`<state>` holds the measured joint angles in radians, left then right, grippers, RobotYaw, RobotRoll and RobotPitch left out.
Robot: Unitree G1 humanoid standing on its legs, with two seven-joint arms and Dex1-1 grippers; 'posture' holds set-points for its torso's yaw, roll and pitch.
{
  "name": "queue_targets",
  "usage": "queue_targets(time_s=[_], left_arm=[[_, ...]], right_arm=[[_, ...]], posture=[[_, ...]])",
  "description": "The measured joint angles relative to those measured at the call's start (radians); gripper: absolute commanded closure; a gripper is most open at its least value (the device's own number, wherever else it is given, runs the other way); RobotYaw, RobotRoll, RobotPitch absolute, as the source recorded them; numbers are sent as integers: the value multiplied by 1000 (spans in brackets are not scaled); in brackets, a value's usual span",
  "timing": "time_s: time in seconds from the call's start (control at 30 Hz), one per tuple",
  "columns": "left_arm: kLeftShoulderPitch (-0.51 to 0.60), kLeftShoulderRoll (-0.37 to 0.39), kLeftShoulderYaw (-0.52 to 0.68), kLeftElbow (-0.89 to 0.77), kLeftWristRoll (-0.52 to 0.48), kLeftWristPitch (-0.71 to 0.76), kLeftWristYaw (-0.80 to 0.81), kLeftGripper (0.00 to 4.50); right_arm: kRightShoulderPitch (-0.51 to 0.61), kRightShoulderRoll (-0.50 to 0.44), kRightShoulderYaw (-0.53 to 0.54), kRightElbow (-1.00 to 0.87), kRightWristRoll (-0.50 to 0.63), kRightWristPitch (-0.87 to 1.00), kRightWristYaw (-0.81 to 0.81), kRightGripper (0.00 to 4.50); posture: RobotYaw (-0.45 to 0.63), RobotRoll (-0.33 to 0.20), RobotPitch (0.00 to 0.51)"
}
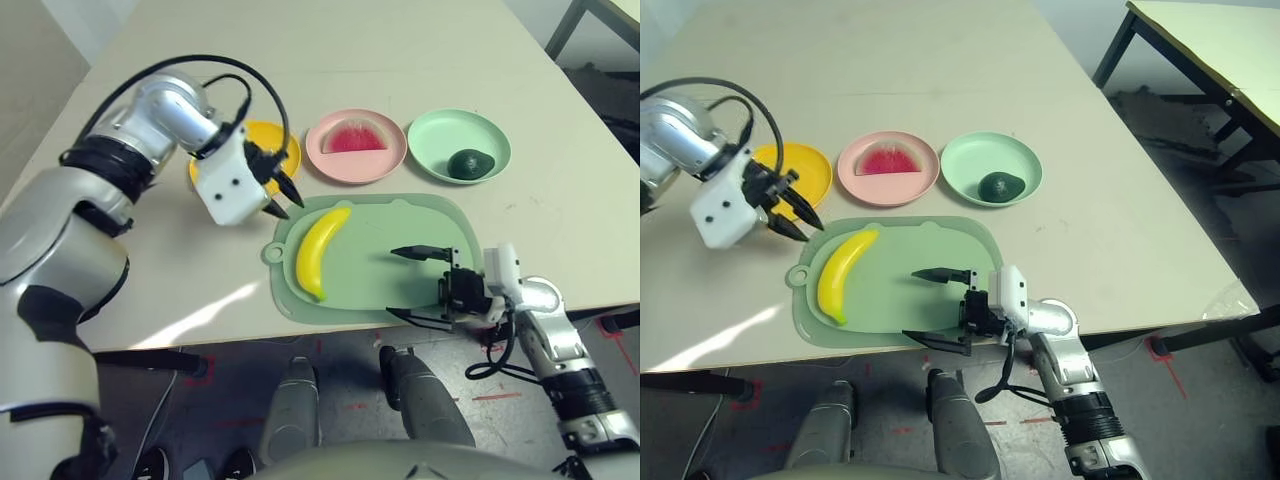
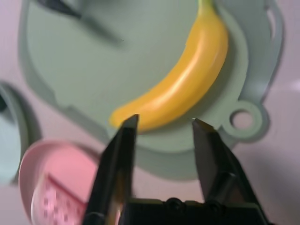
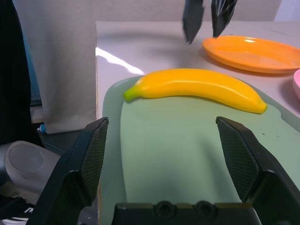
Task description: Place the fruits into color-matched plates.
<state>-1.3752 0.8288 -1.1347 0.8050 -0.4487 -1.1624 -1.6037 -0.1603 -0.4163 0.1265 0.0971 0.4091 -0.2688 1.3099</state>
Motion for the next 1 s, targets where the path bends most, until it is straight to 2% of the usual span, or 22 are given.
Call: queue_targets(time_s=[0.13,0.63,0.73,0.93,0.97,1.0], left_arm=[[0,-43,-58,3,14,-61,0,21],[12,-166,-125,100,81,-150,-1,21],[22,-172,-128,106,94,-151,-2,644],[26,-158,-169,106,96,-147,-3,2585],[26,-153,-170,107,95,-144,-3,2802],[26,-146,-170,110,95,-139,-4,2805]], right_arm=[[7,0,2,-1,-6,-1,-16,0],[35,-3,2,-39,-14,-7,-69,0],[35,-8,2,-39,-14,-7,-71,0],[35,-17,3,-40,-14,-7,-71,0],[35,-17,3,-41,-14,-7,-70,0],[35,-17,3,-42,-14,-7,-70,0]], posture=[[-195,0,197],[-235,0,197],[-235,0,197],[-228,0,197],[-227,0,196],[-227,0,196]])
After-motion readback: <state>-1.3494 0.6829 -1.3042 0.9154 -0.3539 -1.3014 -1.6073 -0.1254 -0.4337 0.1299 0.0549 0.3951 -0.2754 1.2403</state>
